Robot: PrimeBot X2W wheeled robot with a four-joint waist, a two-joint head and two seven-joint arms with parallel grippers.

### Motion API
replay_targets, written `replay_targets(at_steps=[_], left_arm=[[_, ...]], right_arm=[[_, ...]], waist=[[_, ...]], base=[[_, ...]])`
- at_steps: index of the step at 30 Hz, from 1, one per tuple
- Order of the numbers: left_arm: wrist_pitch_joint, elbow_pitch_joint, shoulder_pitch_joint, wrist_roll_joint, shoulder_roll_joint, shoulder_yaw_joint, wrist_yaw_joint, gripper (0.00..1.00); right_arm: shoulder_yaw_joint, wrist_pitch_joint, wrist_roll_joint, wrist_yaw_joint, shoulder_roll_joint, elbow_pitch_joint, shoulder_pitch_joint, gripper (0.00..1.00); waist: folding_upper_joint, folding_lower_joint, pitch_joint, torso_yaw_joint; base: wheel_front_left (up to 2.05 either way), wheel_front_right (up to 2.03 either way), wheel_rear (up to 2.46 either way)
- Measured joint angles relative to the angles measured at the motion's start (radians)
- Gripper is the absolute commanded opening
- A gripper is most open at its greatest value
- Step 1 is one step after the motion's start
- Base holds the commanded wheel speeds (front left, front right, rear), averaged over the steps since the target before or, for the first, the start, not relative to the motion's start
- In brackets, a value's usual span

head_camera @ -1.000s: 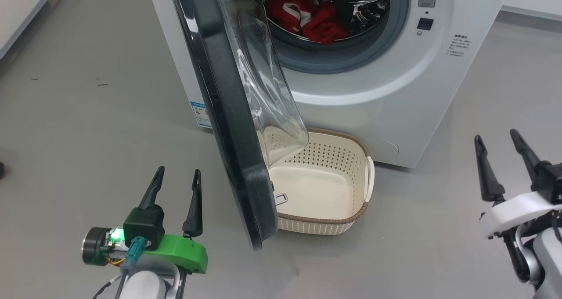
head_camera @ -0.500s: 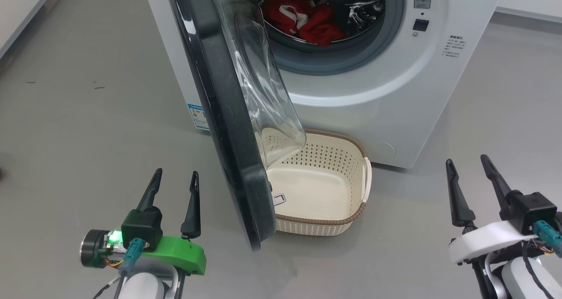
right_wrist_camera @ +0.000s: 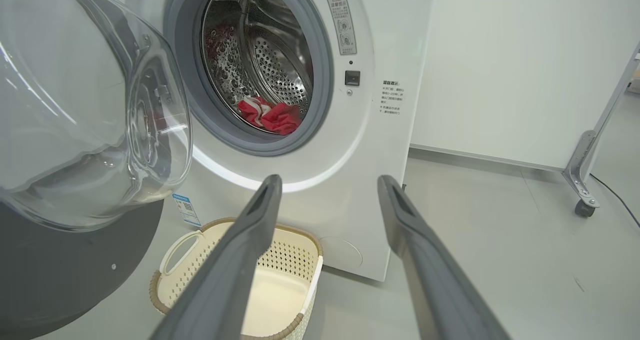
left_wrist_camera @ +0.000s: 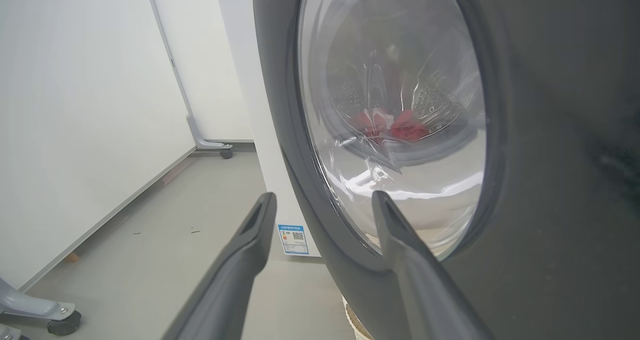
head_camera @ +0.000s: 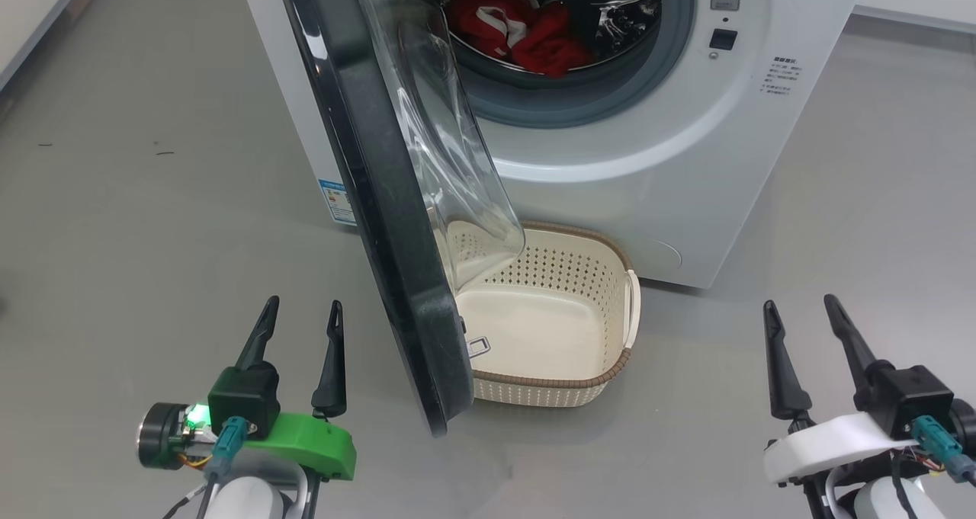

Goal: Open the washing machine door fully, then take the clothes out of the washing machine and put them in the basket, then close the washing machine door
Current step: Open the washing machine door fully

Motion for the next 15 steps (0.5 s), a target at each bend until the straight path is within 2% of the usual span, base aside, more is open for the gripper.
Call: replay_targets(at_steps=[15], left_arm=[[0.0, 0.002, 0.003, 0.0, 0.0, -0.002, 0.0, 1.0]], right_arm=[[0.0, 0.0, -0.049, 0.0, 0.039, -0.025, 0.033, 1.0]], waist=[[0.0, 0.0, -0.001, -0.004]], base=[[0.0, 0.0, 0.0]])
